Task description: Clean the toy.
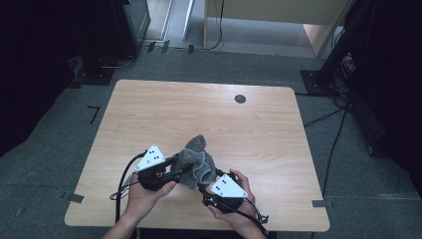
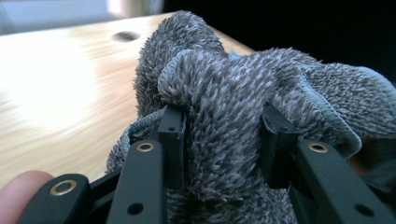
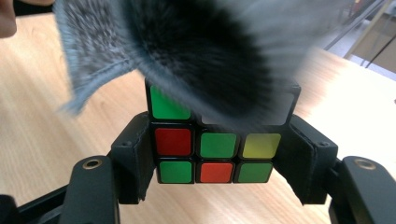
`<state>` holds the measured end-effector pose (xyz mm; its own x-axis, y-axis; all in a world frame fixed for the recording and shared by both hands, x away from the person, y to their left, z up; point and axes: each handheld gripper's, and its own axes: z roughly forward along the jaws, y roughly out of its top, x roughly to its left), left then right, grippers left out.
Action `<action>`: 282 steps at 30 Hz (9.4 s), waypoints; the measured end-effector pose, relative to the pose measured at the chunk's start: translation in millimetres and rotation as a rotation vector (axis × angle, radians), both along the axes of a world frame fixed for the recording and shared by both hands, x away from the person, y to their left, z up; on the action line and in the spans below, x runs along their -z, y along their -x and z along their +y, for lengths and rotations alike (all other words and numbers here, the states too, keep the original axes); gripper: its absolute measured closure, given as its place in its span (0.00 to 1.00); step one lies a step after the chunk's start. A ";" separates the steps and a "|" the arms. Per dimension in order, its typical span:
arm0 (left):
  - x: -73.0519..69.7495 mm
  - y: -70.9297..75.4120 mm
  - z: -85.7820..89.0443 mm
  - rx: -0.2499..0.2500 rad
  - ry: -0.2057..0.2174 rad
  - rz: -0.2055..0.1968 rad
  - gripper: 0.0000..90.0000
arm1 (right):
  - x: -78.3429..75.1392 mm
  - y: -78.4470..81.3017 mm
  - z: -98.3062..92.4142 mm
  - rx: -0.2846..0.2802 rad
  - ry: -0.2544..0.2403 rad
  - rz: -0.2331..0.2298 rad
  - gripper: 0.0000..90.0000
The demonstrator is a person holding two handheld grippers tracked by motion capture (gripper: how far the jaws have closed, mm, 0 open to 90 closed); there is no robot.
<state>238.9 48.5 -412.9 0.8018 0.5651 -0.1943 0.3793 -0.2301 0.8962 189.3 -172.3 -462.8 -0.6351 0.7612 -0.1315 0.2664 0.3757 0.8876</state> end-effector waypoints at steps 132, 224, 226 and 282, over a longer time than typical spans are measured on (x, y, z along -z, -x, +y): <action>54.8 -19.8 0.8 0.078 0.098 0.183 0.71 | -31.7 3.3 -35.1 0.148 -0.261 -0.137 0.39; 3.1 -14.5 4.9 0.057 0.008 0.176 0.38 | -3.3 22.1 21.7 -0.050 0.179 -0.365 0.33; 0.9 -19.2 19.4 0.018 0.081 0.168 0.38 | -1.6 18.1 16.2 -0.029 0.130 -0.318 0.31; 38.7 -3.5 27.0 0.057 -0.005 -0.225 0.38 | 26.4 -45.5 -33.8 0.128 -0.177 0.171 0.84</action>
<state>242.4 75.5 -451.6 0.8552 0.5184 -0.0047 0.1568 -0.2501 0.9555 234.9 -206.1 -489.2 -0.5341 0.8380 0.1114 0.4536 0.1729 0.8743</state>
